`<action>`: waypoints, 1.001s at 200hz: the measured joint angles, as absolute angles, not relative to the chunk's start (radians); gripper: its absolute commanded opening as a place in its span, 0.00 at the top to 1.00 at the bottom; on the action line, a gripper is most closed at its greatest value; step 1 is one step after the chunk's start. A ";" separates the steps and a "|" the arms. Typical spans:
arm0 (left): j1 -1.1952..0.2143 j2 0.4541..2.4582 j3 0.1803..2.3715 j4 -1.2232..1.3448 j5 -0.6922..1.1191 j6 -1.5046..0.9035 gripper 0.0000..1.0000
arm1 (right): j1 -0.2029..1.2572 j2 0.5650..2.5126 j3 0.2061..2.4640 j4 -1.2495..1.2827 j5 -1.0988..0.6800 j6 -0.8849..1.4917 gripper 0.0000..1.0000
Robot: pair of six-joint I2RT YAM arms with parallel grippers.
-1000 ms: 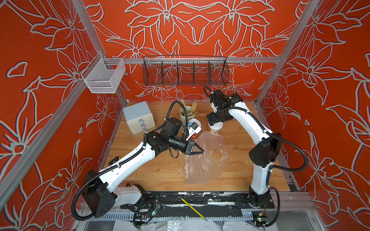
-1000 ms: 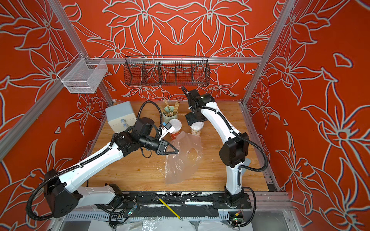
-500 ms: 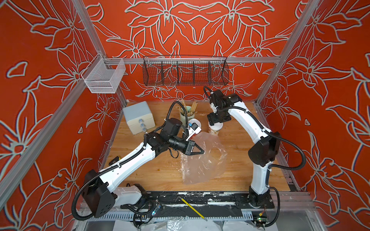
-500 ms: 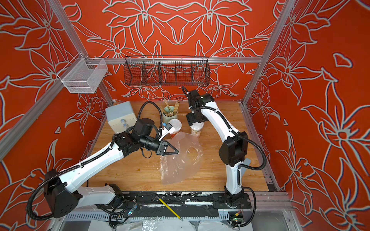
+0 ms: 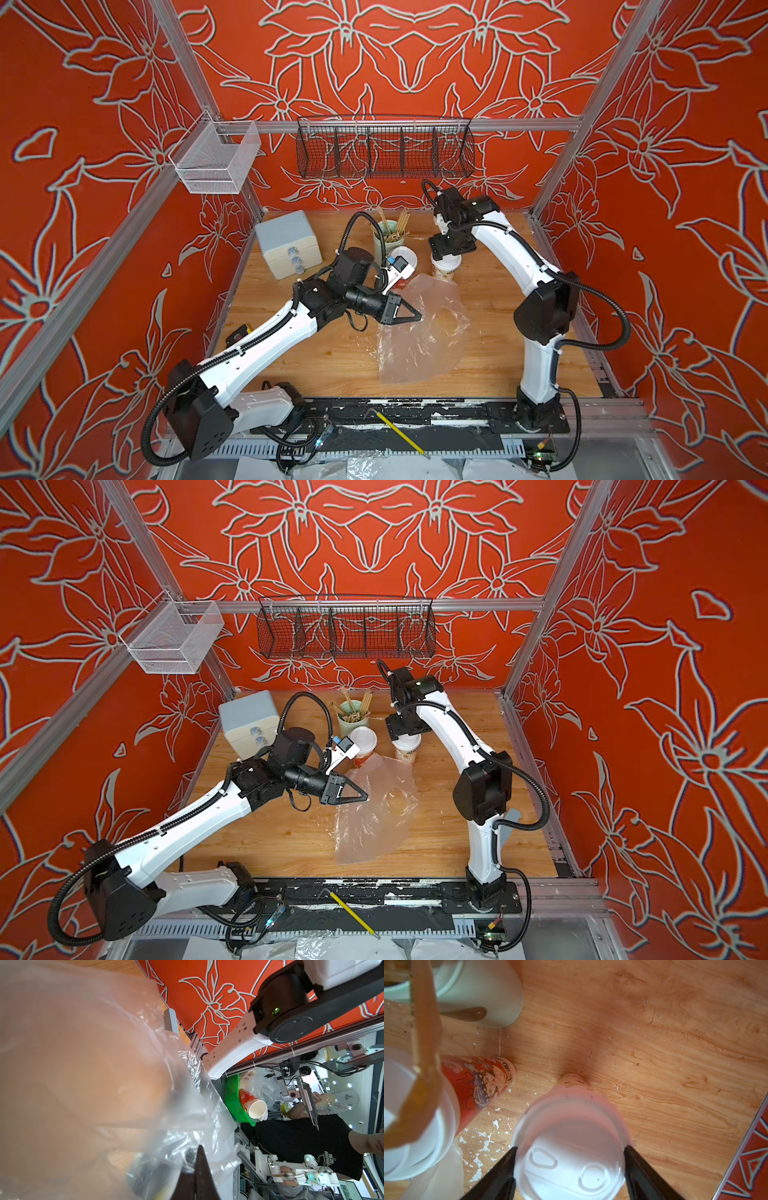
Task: Pack milk tea into plastic carrier bags
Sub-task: Pick up the milk tea cup at the center of the board.
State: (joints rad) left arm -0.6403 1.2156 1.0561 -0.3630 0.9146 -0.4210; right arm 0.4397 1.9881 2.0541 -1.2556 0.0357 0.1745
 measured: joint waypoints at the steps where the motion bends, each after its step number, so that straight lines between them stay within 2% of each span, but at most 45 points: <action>1: -0.640 1.216 1.056 -0.363 0.915 -0.421 1.00 | 0.440 1.988 2.054 -1.255 0.036 0.175 0.23; 93: -0.626 1.187 1.030 -0.303 0.915 -0.453 1.00 | 0.438 1.985 2.044 -1.251 0.036 0.184 0.61; 138: -0.620 1.184 1.000 -0.267 0.915 -0.474 1.00 | 0.438 1.983 2.044 -1.253 0.036 0.184 0.74; 200: -0.605 1.172 0.980 -0.242 0.915 -0.495 1.00 | 0.438 1.984 2.071 -1.304 0.038 0.183 0.83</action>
State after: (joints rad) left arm -0.6048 1.1725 0.9802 -0.2417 0.9150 -0.4953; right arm 0.4377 1.9839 2.0708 -1.3041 0.0376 0.1829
